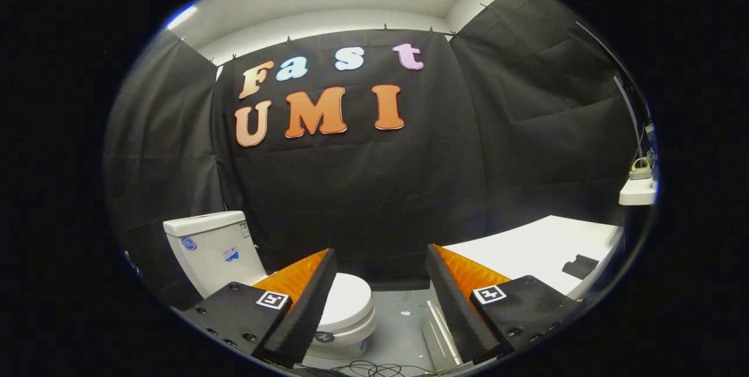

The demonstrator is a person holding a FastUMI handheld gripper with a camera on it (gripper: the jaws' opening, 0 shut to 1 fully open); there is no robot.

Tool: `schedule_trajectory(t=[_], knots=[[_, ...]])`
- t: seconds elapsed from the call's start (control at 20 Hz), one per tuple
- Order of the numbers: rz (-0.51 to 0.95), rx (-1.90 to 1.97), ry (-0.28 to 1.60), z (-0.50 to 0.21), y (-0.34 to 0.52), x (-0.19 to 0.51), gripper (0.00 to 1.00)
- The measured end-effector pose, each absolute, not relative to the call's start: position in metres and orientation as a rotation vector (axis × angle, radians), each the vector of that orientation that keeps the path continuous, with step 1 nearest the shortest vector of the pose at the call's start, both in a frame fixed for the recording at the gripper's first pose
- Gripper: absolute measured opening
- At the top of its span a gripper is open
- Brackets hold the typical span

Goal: Open the toilet lid.

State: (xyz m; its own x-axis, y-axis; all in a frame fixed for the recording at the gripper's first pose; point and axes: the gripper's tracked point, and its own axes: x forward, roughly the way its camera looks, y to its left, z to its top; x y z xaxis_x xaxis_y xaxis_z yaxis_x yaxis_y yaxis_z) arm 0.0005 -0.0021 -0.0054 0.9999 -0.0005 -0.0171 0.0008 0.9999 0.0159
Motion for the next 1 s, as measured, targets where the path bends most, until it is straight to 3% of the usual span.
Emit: schedule_trajectory(t=[1.0], knots=[[-0.005,0.032,0.032,-0.0088,-0.0027,0.0011,0.98]])
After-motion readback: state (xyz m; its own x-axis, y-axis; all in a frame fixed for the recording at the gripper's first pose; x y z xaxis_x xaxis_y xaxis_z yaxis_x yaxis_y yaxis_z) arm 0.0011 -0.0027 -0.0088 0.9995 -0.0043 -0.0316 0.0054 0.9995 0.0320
